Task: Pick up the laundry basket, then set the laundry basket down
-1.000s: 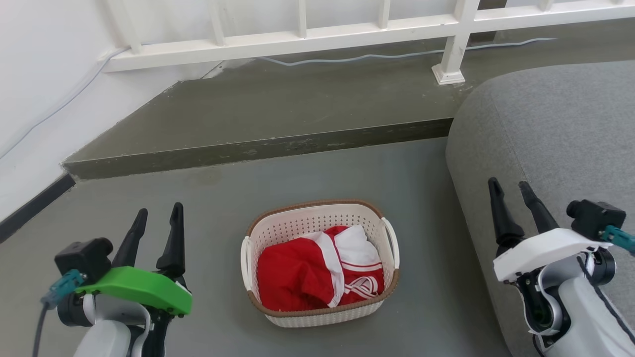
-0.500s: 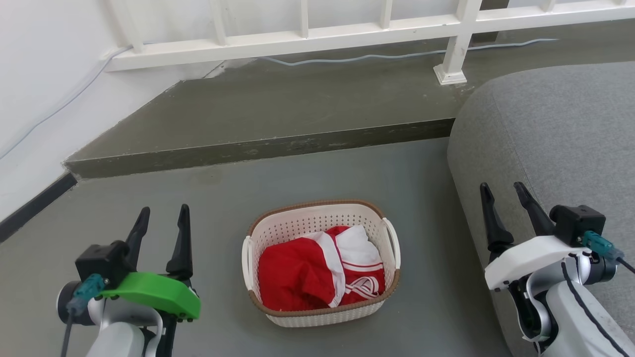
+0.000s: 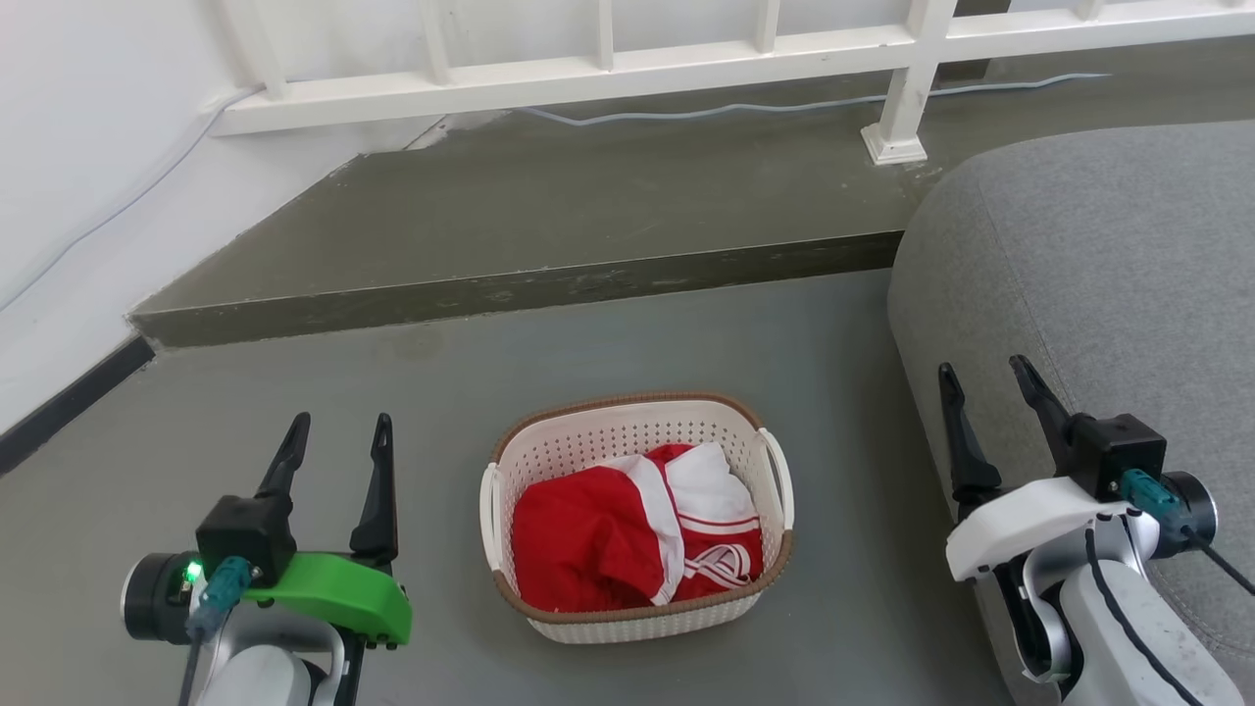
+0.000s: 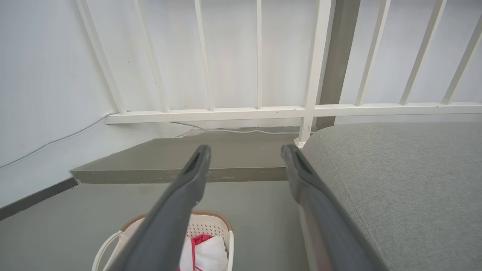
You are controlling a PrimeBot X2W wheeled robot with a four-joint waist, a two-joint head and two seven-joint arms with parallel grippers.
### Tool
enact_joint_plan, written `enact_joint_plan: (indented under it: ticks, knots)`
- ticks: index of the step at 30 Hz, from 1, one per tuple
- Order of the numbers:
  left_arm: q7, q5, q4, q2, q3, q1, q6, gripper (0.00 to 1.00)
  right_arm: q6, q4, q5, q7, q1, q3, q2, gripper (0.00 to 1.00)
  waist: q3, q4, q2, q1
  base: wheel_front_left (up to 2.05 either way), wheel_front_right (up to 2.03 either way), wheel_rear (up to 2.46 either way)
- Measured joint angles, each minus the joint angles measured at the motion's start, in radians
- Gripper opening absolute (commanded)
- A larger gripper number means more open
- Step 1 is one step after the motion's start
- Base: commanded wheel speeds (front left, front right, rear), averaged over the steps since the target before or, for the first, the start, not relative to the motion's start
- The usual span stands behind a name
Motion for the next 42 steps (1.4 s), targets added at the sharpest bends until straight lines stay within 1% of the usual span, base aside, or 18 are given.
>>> enact_joint_plan:
  ticks: [2,31,42]
  knots:
    - [-0.004,0.015,0.006,-0.001,-0.001,0.000,0.003,1.00,-0.004,0.000,-0.018,-0.004,0.000,-0.001,0.003,1.00,0.000,0.000,0.0000,0.0000,0.00,0.00,0.00]
    - [-0.004,0.002,0.064,-0.025,0.012,0.000,0.003,1.00,-0.007,0.016,-0.019,-0.004,0.001,-0.025,0.023,1.00,0.008,0.000,0.0000,0.0000,0.00,0.00,0.00]
    - [-0.004,0.002,0.063,-0.027,0.012,-0.002,0.003,1.00,-0.007,0.014,-0.019,-0.004,0.001,-0.027,0.025,1.00,0.050,0.003,0.0000,0.0000,0.00,0.00,0.00]
